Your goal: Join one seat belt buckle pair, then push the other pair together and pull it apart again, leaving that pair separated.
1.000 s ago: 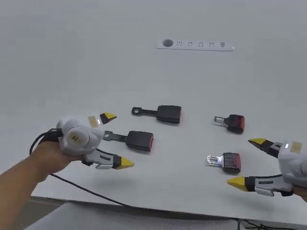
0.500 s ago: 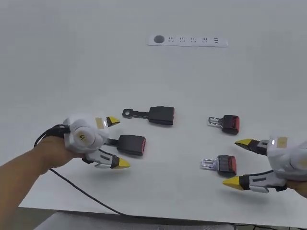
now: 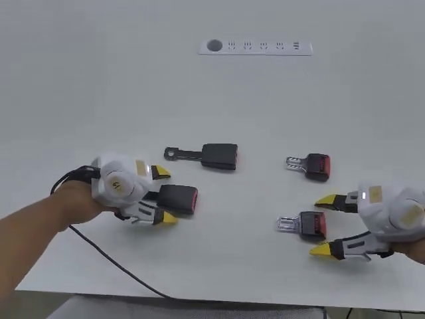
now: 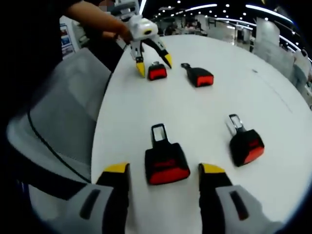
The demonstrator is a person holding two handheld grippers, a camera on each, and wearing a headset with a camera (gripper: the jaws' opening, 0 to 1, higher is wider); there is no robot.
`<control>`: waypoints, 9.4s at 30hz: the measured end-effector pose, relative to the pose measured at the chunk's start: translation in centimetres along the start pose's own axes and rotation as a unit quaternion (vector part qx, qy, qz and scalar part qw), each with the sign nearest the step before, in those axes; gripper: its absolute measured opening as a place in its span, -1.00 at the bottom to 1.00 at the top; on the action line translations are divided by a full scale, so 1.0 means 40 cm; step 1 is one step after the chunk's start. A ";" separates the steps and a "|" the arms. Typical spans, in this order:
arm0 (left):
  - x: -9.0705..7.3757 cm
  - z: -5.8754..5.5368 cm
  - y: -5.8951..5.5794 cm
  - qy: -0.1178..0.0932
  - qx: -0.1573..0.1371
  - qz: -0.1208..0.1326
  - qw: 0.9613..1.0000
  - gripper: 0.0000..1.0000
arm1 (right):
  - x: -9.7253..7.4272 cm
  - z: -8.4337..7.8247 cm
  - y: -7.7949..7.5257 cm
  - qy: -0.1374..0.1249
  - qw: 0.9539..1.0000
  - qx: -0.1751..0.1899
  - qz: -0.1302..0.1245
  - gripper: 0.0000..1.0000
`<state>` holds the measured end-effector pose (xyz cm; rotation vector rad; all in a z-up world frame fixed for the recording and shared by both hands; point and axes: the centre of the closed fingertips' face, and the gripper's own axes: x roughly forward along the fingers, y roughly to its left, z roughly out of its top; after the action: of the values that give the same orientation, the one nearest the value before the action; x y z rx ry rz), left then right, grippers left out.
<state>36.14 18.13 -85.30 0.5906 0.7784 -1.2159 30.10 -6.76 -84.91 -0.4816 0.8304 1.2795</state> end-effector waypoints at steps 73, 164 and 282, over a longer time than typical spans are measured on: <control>-0.004 -0.005 -0.048 0.007 0.037 -0.037 0.999 -0.28 | 0.221 0.250 0.035 -0.060 0.997 -0.045 0.025 -0.31; -0.008 0.015 -0.064 -0.029 0.072 -0.083 0.994 -0.32 | 0.300 0.364 0.045 -0.118 0.991 -0.058 -0.029 -0.34; 0.130 0.212 0.157 0.005 0.071 -0.055 0.996 -0.21 | -0.027 0.048 -0.304 -0.100 0.994 -0.012 -0.037 -0.27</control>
<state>44.75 10.19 -84.27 0.6775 0.7446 -1.3796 42.22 -9.06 -84.42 -0.3925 0.6241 1.2483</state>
